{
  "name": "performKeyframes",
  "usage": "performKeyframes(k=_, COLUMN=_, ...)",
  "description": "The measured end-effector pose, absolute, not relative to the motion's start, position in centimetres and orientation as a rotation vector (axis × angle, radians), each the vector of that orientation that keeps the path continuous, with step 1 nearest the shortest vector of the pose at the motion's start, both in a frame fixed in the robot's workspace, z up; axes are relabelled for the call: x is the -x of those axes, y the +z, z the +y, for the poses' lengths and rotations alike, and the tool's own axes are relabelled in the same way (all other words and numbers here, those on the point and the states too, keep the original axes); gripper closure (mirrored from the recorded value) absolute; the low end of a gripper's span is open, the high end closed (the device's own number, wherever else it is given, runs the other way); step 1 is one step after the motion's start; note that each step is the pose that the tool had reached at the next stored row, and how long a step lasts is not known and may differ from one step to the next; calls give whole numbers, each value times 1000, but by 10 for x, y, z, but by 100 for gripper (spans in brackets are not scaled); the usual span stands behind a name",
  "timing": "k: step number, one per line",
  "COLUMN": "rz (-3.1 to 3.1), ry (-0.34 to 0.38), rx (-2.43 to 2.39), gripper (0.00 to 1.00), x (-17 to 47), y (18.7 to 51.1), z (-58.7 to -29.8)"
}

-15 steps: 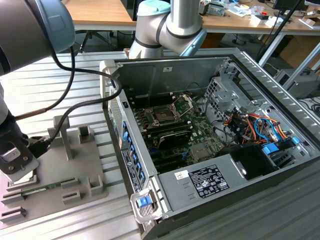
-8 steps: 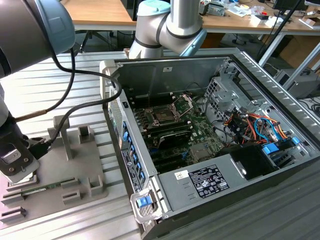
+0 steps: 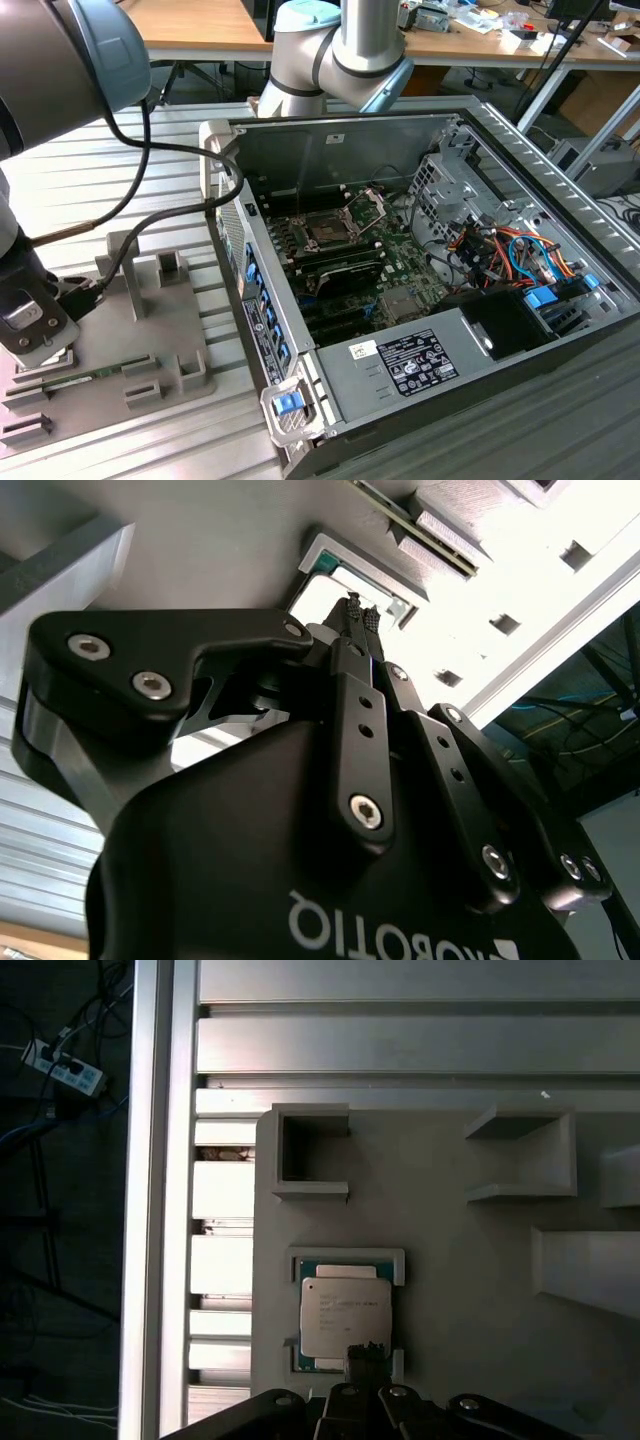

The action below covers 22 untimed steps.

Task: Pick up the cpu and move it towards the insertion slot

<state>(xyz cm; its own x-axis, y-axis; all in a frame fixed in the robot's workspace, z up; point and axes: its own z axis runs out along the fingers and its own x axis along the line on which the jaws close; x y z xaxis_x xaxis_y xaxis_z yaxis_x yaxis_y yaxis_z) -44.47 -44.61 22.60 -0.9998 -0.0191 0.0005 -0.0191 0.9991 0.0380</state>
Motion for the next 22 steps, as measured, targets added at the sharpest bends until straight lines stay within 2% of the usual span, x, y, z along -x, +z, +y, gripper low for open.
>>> performKeyframes(k=22, rz=-3140, ry=-60, rx=-30, gripper=89, x=445, y=219, z=-449)
